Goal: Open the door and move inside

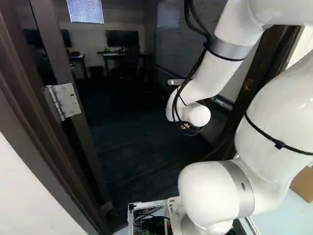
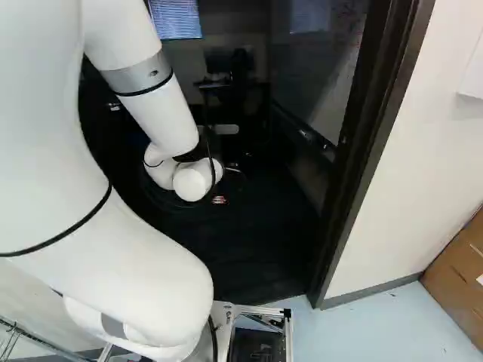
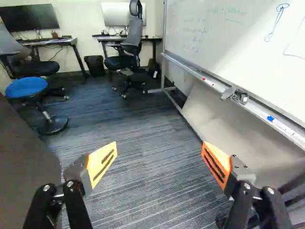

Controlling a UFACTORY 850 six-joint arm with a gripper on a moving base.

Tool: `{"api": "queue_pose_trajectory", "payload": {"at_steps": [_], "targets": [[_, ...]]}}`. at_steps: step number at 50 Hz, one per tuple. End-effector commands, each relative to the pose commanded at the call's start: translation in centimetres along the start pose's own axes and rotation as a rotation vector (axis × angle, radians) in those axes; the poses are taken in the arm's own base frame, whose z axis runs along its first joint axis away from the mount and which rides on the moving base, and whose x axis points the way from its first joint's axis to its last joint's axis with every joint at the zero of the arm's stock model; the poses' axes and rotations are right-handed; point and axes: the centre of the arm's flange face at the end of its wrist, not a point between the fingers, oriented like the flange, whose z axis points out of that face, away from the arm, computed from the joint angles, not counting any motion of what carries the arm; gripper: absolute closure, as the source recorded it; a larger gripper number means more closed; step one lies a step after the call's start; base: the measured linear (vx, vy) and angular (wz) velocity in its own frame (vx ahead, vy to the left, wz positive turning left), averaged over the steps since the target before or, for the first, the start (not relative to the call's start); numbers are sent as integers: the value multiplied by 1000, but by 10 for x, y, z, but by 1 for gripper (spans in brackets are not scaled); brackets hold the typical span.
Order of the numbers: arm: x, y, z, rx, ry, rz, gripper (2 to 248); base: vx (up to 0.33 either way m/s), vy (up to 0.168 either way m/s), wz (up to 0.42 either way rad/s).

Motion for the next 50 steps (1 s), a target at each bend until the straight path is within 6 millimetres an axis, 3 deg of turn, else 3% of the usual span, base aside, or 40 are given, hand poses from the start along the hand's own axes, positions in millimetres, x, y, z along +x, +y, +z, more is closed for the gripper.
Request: {"api": "queue_pose_trajectory", "payload": {"at_steps": [50], "targets": [[0,0,0,0,0,0,3,0,0,0]]}}
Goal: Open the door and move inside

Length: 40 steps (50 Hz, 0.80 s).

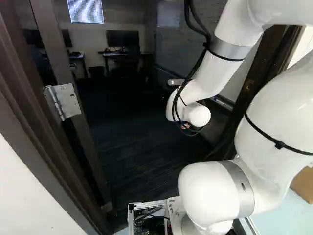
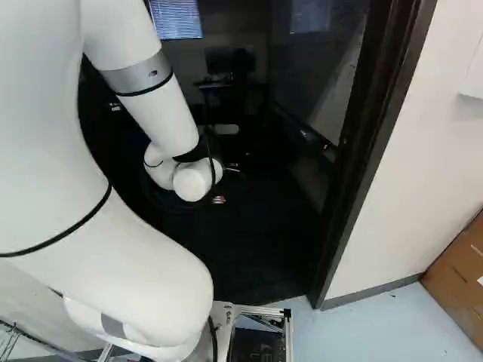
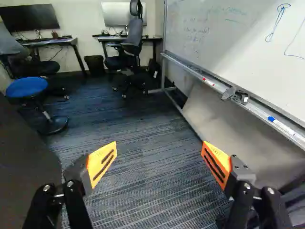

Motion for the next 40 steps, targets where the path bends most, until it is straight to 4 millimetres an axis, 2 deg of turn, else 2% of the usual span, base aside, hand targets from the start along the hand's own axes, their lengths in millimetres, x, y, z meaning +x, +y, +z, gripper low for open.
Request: {"api": "queue_pose_trajectory", "payload": {"at_steps": [17,40], "targets": [[0,0,0,0,0,0,3,24,9,34],[0,0,0,0,0,0,3,82,20,139]]}}
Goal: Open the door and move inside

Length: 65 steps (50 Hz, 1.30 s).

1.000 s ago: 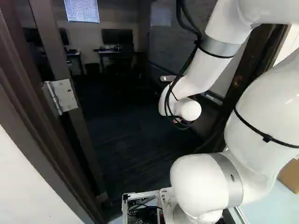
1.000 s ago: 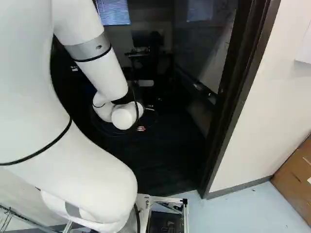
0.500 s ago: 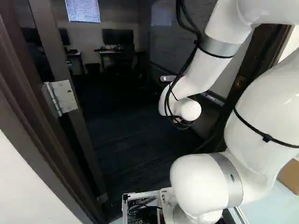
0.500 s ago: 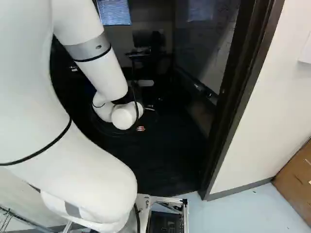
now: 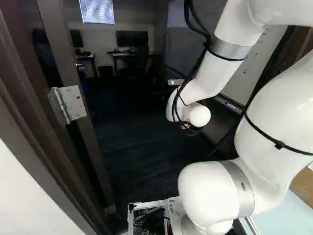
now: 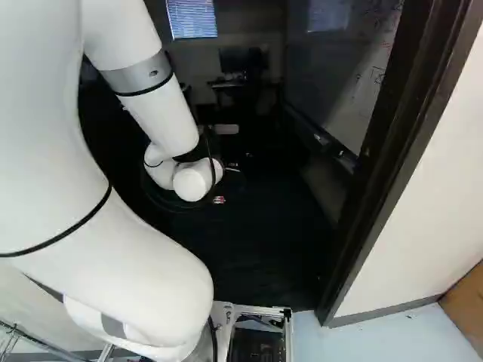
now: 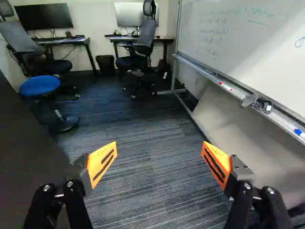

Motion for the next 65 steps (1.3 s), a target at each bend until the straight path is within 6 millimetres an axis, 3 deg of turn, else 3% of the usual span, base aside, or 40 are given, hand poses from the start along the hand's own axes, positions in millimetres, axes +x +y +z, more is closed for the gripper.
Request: {"api": "queue_pose_trajectory", "payload": {"at_steps": [33,65], "targets": [[0,0,0,0,0,0,3,151,-29,165],[0,0,0,0,0,0,3,138,19,108]]}}
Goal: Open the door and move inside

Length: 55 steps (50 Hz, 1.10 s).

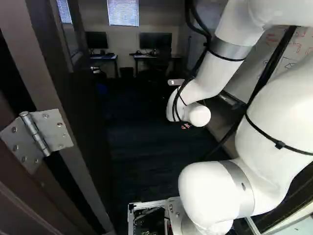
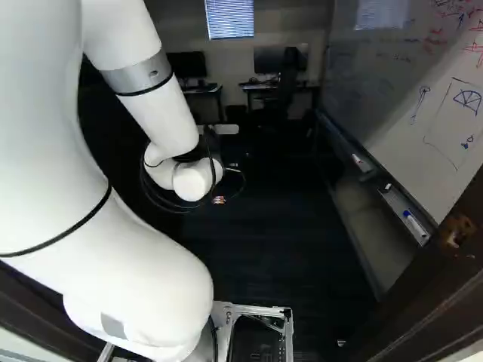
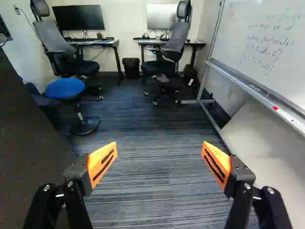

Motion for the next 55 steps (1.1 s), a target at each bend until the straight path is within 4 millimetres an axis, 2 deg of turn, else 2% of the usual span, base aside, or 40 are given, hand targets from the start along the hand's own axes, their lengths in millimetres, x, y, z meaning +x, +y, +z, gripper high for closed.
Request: {"api": "queue_pose_trajectory", "payload": {"at_steps": [55], "targets": [[0,0,0,0,0,0,3,172,6,9]]}}
